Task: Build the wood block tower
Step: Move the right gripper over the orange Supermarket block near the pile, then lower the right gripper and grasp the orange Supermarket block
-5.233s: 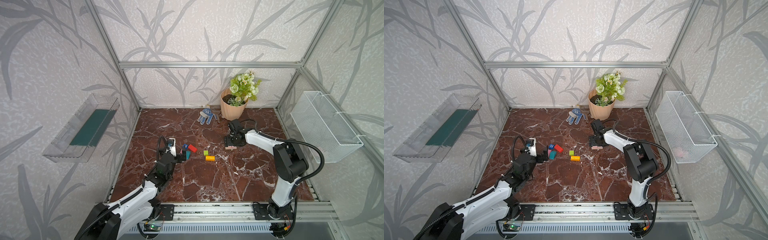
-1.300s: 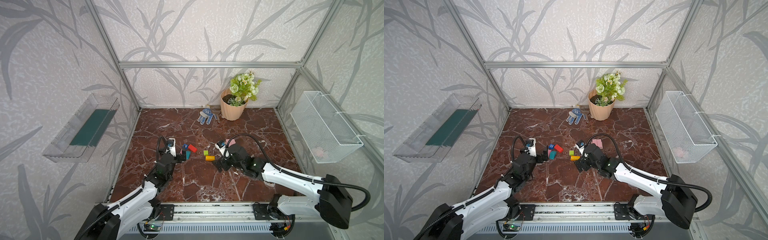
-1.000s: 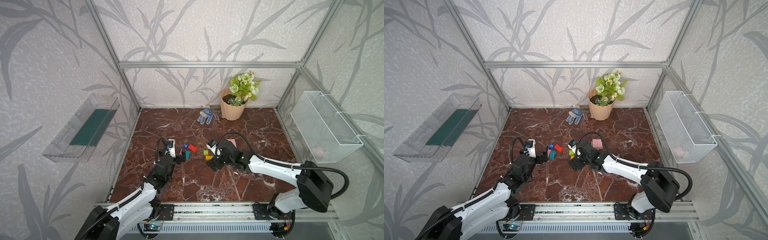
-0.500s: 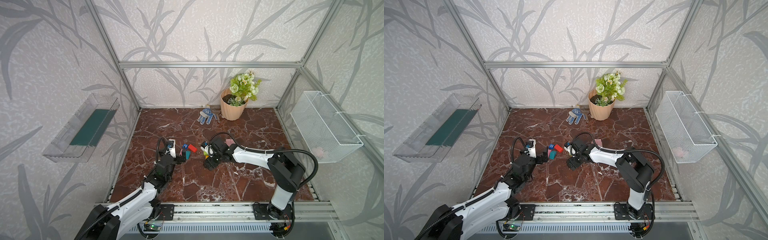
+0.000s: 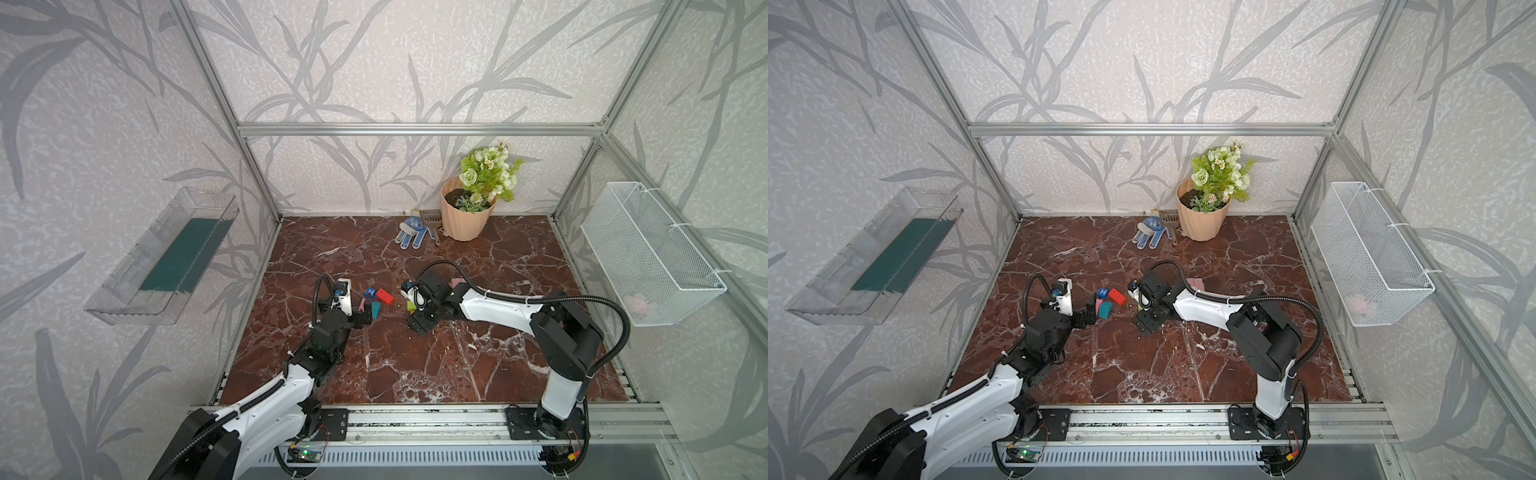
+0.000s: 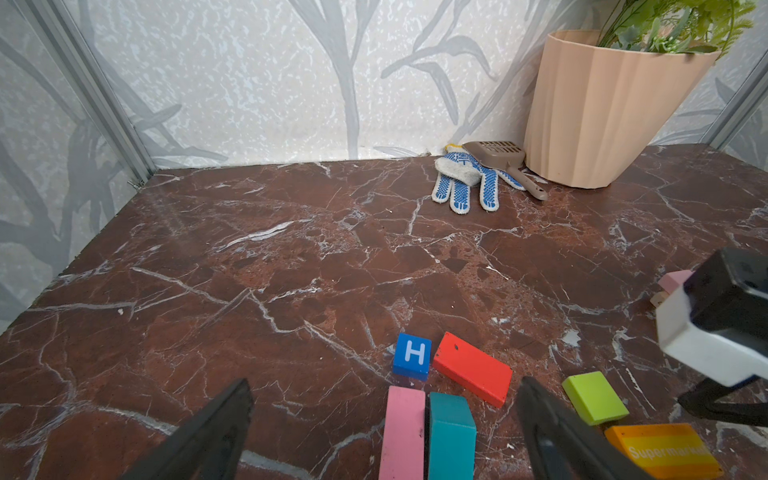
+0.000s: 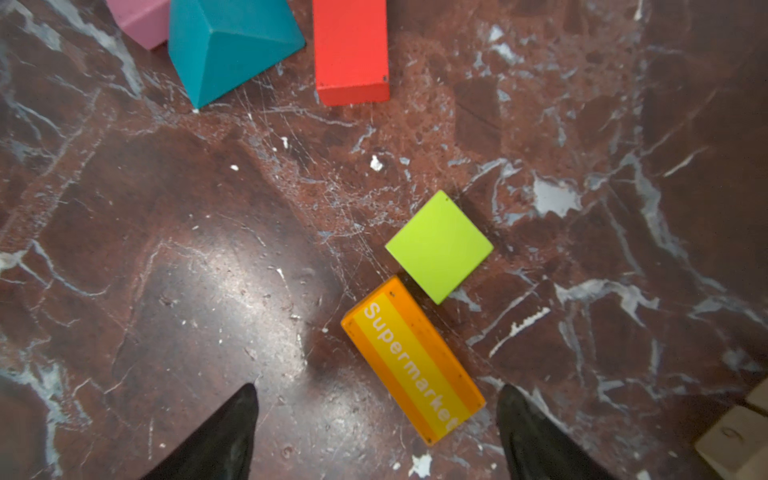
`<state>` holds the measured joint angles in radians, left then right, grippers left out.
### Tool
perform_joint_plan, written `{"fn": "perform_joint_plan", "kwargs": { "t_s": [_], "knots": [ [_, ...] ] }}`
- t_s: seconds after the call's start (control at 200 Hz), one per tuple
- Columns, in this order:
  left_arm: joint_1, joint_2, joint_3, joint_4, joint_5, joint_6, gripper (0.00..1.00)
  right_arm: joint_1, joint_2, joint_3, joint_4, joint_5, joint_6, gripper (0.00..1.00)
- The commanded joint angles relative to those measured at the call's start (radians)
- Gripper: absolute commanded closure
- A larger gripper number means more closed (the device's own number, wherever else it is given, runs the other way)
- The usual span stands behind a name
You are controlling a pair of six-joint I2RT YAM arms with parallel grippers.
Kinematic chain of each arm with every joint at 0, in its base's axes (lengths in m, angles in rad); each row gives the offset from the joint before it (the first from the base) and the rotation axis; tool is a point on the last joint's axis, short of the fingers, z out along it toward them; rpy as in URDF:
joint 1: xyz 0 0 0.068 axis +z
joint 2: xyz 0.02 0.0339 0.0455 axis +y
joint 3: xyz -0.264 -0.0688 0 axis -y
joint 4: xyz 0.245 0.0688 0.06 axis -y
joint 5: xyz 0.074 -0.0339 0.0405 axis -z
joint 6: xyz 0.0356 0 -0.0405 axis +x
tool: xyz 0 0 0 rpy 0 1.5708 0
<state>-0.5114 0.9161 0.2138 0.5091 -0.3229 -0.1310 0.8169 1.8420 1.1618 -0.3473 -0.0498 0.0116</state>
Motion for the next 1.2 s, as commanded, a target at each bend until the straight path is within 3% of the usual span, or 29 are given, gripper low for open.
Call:
{"fn": "perform_joint_plan", "kwargs": {
  "t_s": [0.0, 0.21, 0.685, 1.195],
  "knots": [
    [-0.003, -0.006, 0.007, 0.013, -0.007, 0.005, 0.01, -0.002, 0.048, 0.042, -0.047, 0.039, -0.026, 0.12],
    [-0.004, 0.007, 0.013, 0.016, 0.003, 0.009, 0.01, -0.002, 0.072, 0.039, -0.032, 0.028, -0.034, 0.15],
    [-0.004, 0.0, 0.01, 0.013, -0.004, 0.005, 0.01, -0.002, 0.012, -0.011, -0.04, 0.005, -0.008, 0.35],
    [-0.004, -0.004, 0.006, 0.02, 0.002, 0.009, 0.01, -0.038, 0.048, -0.005, -0.067, 0.112, 0.023, 0.31]
  ]
}}
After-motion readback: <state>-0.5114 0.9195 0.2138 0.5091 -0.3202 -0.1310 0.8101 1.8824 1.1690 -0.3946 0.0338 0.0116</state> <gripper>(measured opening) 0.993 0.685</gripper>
